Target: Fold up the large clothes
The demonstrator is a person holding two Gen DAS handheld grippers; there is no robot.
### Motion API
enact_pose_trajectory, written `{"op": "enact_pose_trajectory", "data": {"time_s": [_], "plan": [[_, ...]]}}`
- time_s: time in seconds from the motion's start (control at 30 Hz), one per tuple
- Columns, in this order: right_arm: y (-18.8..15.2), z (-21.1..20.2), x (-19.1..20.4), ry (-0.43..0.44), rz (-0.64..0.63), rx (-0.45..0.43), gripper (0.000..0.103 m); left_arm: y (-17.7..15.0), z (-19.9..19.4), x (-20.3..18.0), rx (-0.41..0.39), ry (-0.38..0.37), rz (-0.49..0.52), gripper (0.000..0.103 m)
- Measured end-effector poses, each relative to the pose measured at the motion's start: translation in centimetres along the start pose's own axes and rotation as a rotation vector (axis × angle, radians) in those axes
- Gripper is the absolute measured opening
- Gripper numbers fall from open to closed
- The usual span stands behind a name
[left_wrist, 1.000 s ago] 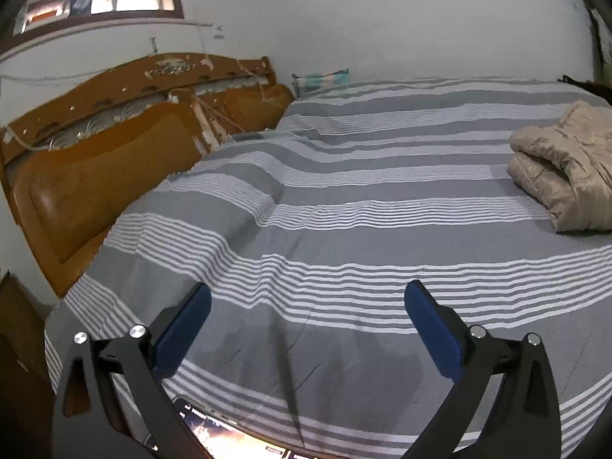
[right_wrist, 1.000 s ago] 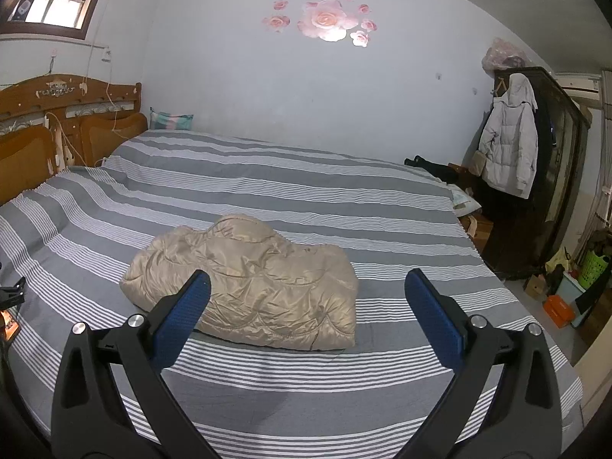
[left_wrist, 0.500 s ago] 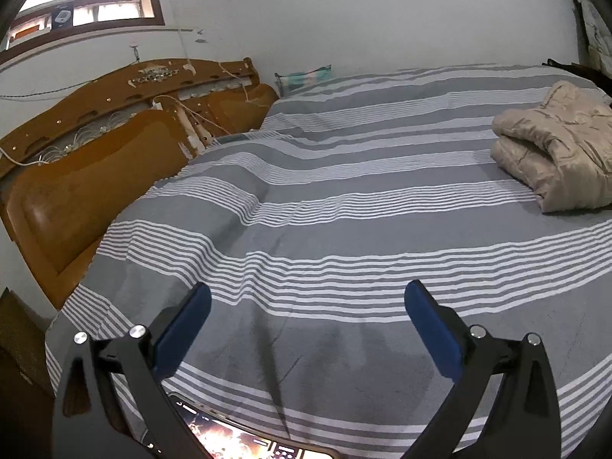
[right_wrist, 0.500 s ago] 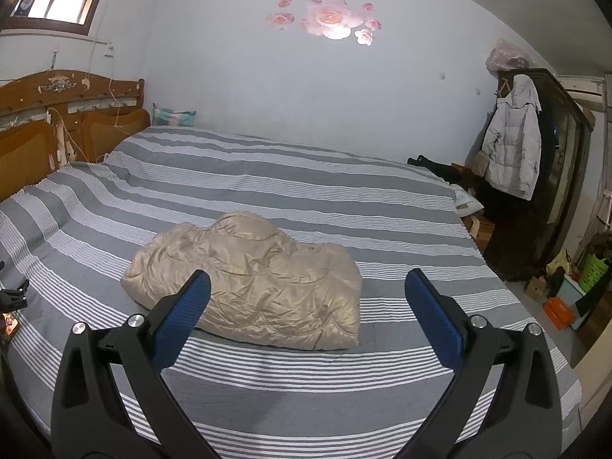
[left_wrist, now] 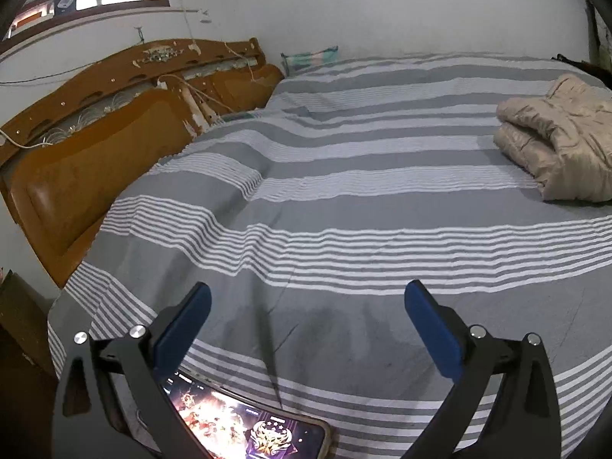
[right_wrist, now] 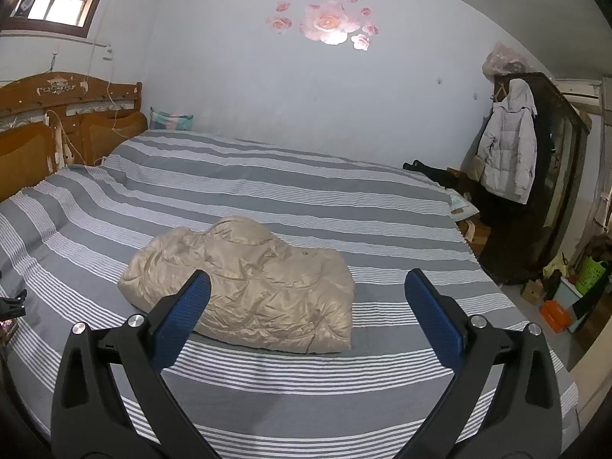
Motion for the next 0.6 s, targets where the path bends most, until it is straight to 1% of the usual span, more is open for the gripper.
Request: {"op": "enact_pose_trajectory", "data": {"time_s": [0.13, 0.23, 0.33, 0.37, 0.5, 0.53, 0.6], "plan": [[0.2, -0.2, -0.6, -0.012, 0.010, -0.006, 0.100, 0.5, -0.6, -0.3, -0.043, 0.000, 0.020, 0.101], [0.2, -0.2, -0.7, -0.014, 0.014, -0.007, 0.100, 1.5, -1.4, -1.2, -0.109, -0.029, 0.055, 0.101], [0.1, -0.2, -0.8, -0.014, 0.023, -0.012, 0.100, 2.6, -2.6, -2.6, -0.181, -0.063, 0.109, 0.101], [0.1, -0.3, -0.9, -0.014, 0.027, -0.013, 0.100, 3.2, -3.0, -3.0, -0.195, -0.083, 0.108, 0.101], [-0.4, -0.5, -1.7, -0.027, 0.056, -0.020, 0.100, 5.2, -4.3, -3.2, -0.215, -0.119, 0.032, 0.101], [-0.6, -0.6, -2.1, -0.032, 0.068, -0.020, 0.100, 5.7, -4.6, -3.2, -0.220, -0.121, 0.030, 0.101], [-1.0, -0.8, -2.9, -0.043, 0.089, -0.022, 0.100, 5.8, -5.0, -3.2, -0.235, -0.110, 0.066, 0.101]]}}
Point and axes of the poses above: each gripper's, at about its wrist camera, not at the fingertips, and z roughly the way its jaws point, x to its left, y to its top, the point moved 5 cm from there along z, roughly the way its jaws point, and after that the axes turned 15 degrees about -x, right-handed, at the moved point
